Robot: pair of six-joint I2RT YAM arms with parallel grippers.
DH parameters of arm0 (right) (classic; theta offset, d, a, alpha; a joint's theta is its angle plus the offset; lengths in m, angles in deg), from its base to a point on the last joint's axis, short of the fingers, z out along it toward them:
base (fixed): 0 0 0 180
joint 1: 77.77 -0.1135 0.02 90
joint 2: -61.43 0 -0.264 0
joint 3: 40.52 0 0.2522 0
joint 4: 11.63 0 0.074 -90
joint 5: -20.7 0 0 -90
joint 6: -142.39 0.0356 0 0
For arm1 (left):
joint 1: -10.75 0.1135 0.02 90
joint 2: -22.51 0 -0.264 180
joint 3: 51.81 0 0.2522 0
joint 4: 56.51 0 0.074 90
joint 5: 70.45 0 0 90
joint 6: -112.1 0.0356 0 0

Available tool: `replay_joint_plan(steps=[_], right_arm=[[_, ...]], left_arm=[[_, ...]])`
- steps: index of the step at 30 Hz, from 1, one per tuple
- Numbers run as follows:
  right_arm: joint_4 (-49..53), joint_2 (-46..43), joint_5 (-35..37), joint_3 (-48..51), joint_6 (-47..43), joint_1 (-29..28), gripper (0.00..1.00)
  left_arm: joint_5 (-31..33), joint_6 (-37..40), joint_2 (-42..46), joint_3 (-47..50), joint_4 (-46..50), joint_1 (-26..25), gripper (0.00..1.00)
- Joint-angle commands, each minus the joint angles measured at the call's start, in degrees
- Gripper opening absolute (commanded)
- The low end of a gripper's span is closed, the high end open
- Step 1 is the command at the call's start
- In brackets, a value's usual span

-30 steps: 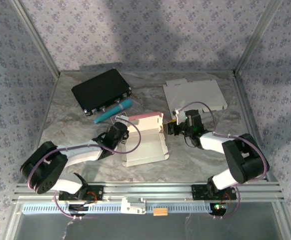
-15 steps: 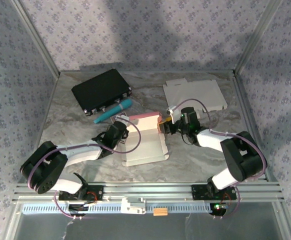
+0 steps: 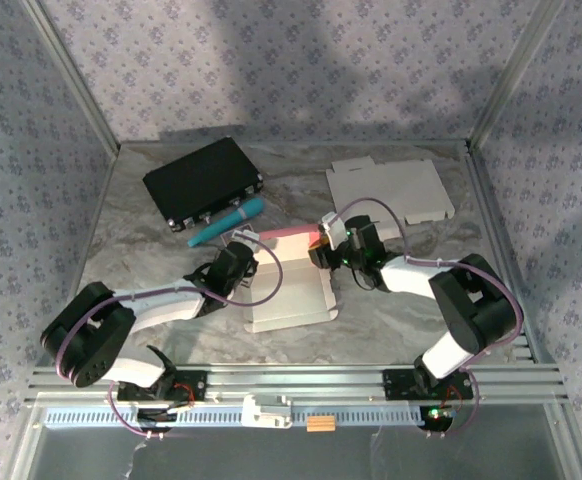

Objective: Fold the paper box

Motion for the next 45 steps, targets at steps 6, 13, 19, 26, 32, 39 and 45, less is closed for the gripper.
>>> replay_joint_plan(steps=[6, 13, 19, 26, 32, 39, 45], right_arm=[[-2.8, 1.2, 11.1, -1.3, -0.4, -3.6, 0.36], [-4.6, 2.4, 18.9, -1.9, 0.9, -6.5, 0.29], [-7.1, 4.2, 22.0, -3.0, 3.7, -8.5, 0.22], [-3.0, 4.6, 26.0, -6.0, 6.5, -9.6, 0.09], [11.7, 4.6, 34.6, -12.6, 15.4, -11.6, 0.0], [40.9, 4.2, 38.1, -23.7, 32.3, -12.5, 0.0], [69.2, 8.2, 33.7, -37.1, 45.4, -12.5, 0.0]], left_arm=[[-1.0, 1.9, -1.3, -1.9, 3.4, 0.1, 0.0], [-0.8, 1.1, -1.7, -2.2, 3.7, 0.1, 0.0], [-0.7, 0.5, -2.1, -2.8, 4.2, 0.1, 0.0], [-1.0, -1.9, -1.7, -5.6, 8.0, 0.1, 0.0], [-2.1, -9.1, -0.8, -9.8, 16.3, 0.0, 0.0], [-8.7, -19.0, -2.7, -21.6, 36.6, 0.3, 0.0], [-17.5, -27.2, -6.8, -32.2, 52.8, 1.0, 0.0]])
